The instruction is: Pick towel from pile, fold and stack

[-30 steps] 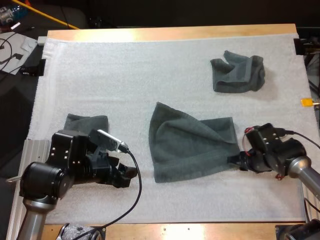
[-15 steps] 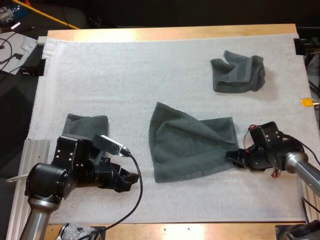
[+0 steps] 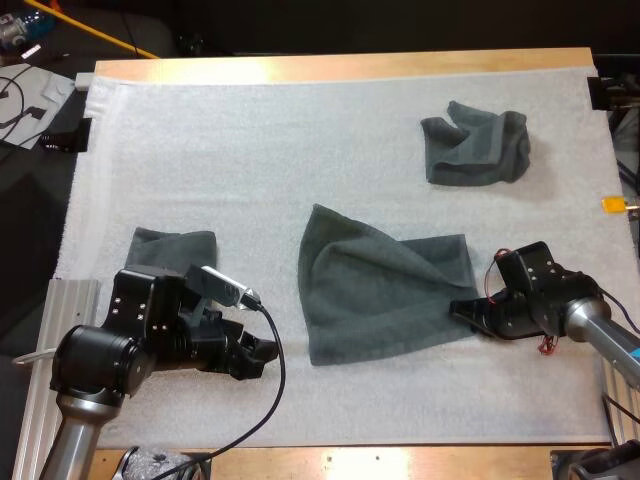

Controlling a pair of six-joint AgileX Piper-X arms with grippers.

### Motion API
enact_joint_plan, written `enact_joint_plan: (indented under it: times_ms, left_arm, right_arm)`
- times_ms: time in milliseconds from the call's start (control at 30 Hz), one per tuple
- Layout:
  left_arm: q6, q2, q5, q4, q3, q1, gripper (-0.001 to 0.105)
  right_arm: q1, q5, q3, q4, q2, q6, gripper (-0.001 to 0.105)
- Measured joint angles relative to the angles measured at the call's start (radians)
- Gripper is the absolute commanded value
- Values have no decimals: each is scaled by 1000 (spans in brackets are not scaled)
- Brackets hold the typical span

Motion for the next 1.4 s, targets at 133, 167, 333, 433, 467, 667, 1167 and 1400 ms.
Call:
enact_joint_plan:
  times_ms: [133,167,333,433,467,667,1167,1400]
  left_arm:
    - [0,2,5,-25,0,0,63]
    - [0,8,20,-58,3,0,62]
    - [0,10,22,-95,14,-11,62]
    - [0,41,22,-126,36,-45,62]
    - [0,50,22,-132,41,-55,62]
    - [0,142,-3,-185,72,-179,62]
    - [-15,408,-202,-328,73,-413,62]
    - [-15,557,-267,-397,73,-431,62]
  right_arm:
    - [0,3,0,3,-2,0,0]
    - [0,13,0,12,-16,0,0]
    - [0,12,0,19,-21,-2,0]
    - [0,12,0,32,-33,-6,0]
    - [0,12,0,36,-36,-9,0]
    - [0,12,0,58,-52,-10,0]
    - [0,12,0,62,-57,-11,1]
    - [0,12,0,62,-57,-11,0]
